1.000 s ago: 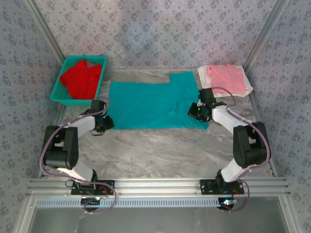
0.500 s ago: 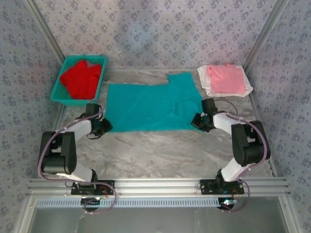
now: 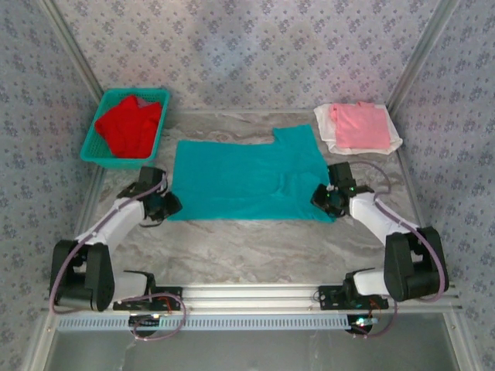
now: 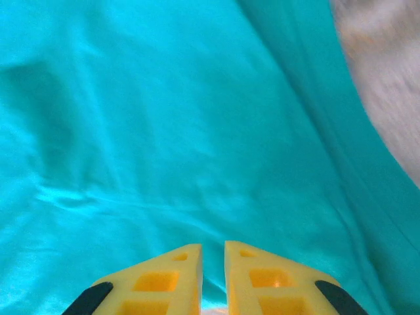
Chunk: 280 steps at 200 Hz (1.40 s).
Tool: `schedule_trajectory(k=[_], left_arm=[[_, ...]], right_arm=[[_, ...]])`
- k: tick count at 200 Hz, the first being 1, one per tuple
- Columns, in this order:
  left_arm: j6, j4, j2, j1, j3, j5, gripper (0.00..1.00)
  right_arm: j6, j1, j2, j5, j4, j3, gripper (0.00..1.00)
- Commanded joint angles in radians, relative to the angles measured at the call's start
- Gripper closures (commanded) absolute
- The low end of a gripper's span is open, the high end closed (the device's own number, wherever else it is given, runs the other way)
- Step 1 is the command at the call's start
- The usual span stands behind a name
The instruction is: Fold and stack the t-shirts
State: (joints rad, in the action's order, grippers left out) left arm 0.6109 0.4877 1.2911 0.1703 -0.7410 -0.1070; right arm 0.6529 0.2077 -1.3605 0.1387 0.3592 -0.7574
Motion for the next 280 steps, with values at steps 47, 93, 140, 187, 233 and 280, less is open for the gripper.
schedule_trajectory(k=[47, 93, 140, 187, 233, 280], left_arm=[[-0.043, -0.156, 0.243, 0.049, -0.192, -0.007, 0.73], [-0.063, -0.186, 0.307, 0.049, -0.249, 0.027, 0.73], [-0.076, -0.176, 0.334, 0.048, -0.294, 0.041, 0.74], [-0.088, -0.158, 0.347, 0.043, -0.351, 0.050, 0.73], [-0.105, -0.146, 0.475, 0.028, -0.465, 0.033, 0.73], [-0.095, -0.159, 0.614, 0.024, -0.542, 0.001, 0.73]], right_arm=[[-0.057, 0.113, -0.377, 0.001, -0.048, -0.343, 0.85], [-0.045, 0.133, -0.564, 0.065, -0.107, -0.494, 0.85], [-0.031, 0.146, -0.684, 0.169, -0.149, -0.593, 0.85], [-0.047, 0.095, -0.605, 0.199, -0.161, -0.571, 0.85], [-0.109, 0.004, -0.569, 0.093, -0.049, -0.584, 0.84], [-0.172, -0.017, -0.683, -0.017, 0.124, -0.718, 0.84]])
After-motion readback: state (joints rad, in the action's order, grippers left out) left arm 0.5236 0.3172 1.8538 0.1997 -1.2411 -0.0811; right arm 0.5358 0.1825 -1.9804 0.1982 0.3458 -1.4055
